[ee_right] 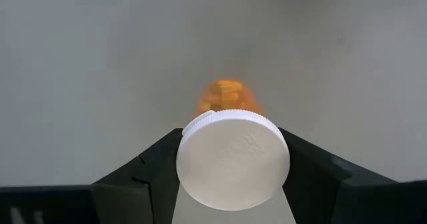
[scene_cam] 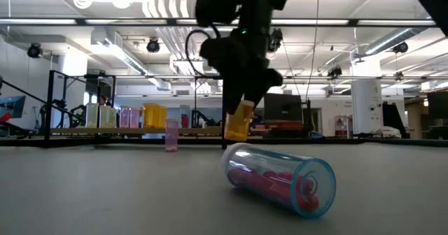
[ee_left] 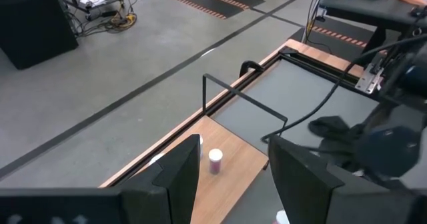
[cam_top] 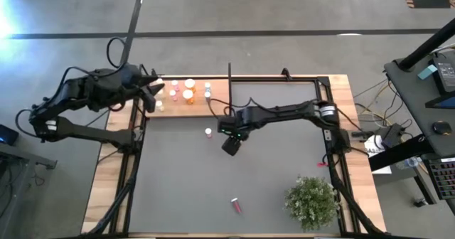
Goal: Pick and place medicine bottles onto shelf by color
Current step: Move the orange pill bottle to the center of the table, then put the blue pill bottle on the shelf aligned with the other blue pill bottles
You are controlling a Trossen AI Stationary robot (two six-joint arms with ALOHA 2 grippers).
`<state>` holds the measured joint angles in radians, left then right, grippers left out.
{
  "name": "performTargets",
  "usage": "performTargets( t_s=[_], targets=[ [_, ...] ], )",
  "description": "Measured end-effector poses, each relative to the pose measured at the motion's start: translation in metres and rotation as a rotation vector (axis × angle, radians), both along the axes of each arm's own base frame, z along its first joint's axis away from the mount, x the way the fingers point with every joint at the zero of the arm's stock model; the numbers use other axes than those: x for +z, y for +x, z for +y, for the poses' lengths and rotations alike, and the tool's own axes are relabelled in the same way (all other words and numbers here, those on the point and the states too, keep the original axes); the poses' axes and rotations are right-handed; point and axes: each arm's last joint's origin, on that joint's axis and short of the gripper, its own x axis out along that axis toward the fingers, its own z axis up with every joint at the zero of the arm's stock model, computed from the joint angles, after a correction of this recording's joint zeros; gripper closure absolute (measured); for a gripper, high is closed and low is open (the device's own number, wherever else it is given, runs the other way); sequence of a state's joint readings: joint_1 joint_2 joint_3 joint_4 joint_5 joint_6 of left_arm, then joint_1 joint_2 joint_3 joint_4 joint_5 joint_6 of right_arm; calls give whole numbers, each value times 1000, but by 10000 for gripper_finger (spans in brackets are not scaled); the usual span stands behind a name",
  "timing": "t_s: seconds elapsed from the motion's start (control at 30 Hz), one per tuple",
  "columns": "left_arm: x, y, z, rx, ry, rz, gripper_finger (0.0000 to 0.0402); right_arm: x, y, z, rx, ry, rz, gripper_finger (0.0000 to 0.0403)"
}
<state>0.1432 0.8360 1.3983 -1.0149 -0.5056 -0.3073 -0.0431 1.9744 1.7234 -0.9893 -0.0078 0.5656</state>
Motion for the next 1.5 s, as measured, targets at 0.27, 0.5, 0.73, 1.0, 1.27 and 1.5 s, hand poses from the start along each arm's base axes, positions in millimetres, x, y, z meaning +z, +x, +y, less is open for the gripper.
performTargets(
  t_s=[0.27, 0.5, 0.73, 1.0, 1.27, 1.5],
  targets=[
    [1, -3, 0, 0, 1, -9, 240, -9, 29, -14, 49, -14, 39, 197],
    [2, -12, -2, 0, 4, -32, 240, -15, 46, -18, 118, -25, 74, 197],
    [-1, -12, -2, 0, 3, -24, 240, -15, 53, -22, 128, -30, 59, 197],
    [-4, -11, -2, 1, 0, 1, 240, -14, 53, -28, 115, -29, 61, 147],
    [-2, -18, -3, 1, 3, -21, 240, 11, 46, -28, 107, -28, 88, 106],
    [-1, -23, -3, 1, 4, -35, 240, 50, 23, -17, 26, -68, 146, 108]
  ],
)
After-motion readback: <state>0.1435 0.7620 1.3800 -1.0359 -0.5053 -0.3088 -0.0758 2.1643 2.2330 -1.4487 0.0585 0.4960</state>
